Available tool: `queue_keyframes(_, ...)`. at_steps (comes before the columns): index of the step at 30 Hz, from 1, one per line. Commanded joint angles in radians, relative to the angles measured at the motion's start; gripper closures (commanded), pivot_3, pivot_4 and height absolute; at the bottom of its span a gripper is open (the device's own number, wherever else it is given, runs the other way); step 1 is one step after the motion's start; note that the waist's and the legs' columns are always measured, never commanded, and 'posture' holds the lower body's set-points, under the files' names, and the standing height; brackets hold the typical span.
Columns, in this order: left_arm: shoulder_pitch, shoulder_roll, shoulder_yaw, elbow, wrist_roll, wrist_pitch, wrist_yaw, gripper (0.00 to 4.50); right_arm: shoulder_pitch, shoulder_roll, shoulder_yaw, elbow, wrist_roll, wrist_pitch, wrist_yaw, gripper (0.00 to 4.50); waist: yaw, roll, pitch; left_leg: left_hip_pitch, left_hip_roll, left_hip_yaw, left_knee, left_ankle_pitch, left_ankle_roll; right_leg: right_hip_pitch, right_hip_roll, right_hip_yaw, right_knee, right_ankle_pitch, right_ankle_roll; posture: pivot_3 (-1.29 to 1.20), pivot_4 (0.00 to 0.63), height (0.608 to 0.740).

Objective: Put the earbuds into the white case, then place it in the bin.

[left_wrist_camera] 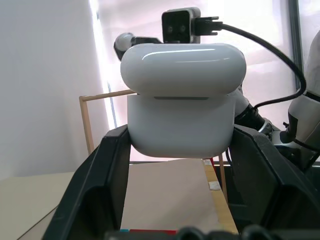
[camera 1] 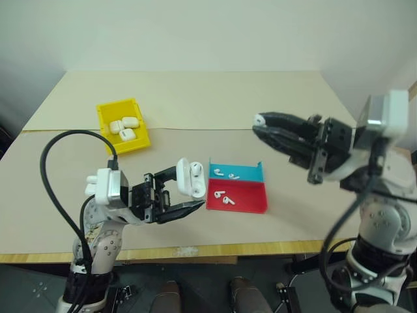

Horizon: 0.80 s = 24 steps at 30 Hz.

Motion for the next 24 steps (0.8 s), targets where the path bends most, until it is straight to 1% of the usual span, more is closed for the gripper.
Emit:
queue_keyframes(1,-0.042,-0.019,-0.01,0.012,0.004,-0.008,-0.004,1.79,0.027,0.028,0.04,-0.094,0.106,-0.02,-0.099,3.85,0.002,0.0,0.0,0.0,0.0,0.0,0.0,0.0,0.0,0.0,0.0,0.0,0.0,0.0,0.0,0.0,0.15,0.74)
queue_keyframes(4,-0.066,-0.036,-0.021,0.022,0.015,-0.003,0.011,1.79,0.047,0.042,0.093,-0.106,0.107,-0.053,-0.136,3.85,0.005,0.0,0.0,0.0,0.0,0.0,0.0,0.0,0.0,0.0,0.0,0.0,-0.001,0.0,0.0,0.0,0.15,0.74)
queue_keyframes(9,-0.068,-0.043,-0.037,0.012,0.014,0.005,0.002,1.79,0.054,0.014,0.173,-0.073,0.08,-0.091,-0.118,3.85,0.005,0.0,0.0,-0.001,0.0,0.0,0.0,0.0,0.0,0.0,0.0,0.0,-0.002,0.0,0.0,0.0,0.15,0.74)
queue_keyframes(13,-0.071,-0.053,-0.042,0.009,0.031,-0.008,0.02,1.79,0.06,-0.035,0.202,-0.067,0.101,-0.087,-0.103,3.85,0.006,0.0,0.0,0.0,0.0,0.0,0.0,0.0,0.0,0.0,0.0,0.0,-0.002,0.0,0.0,0.0,0.15,0.74)
queue_keyframes(18,-0.073,-0.06,-0.047,0.001,0.04,-0.006,0.031,1.79,0.064,-0.077,0.216,-0.063,0.163,-0.061,-0.12,3.85,0.006,0.0,0.0,-0.001,0.0,0.0,0.0,0.0,0.0,0.0,0.0,0.0,-0.002,0.0,0.0,0.0,0.15,0.74)
queue_keyframes(24,-0.076,-0.066,-0.052,-0.002,0.04,-0.01,0.03,1.79,0.072,-0.122,0.243,-0.061,0.196,-0.048,-0.137,3.85,0.007,0.0,0.0,-0.001,0.0,0.0,0.0,0.0,0.0,0.0,0.0,0.0,-0.002,0.0,0.001,0.0,0.15,0.74)
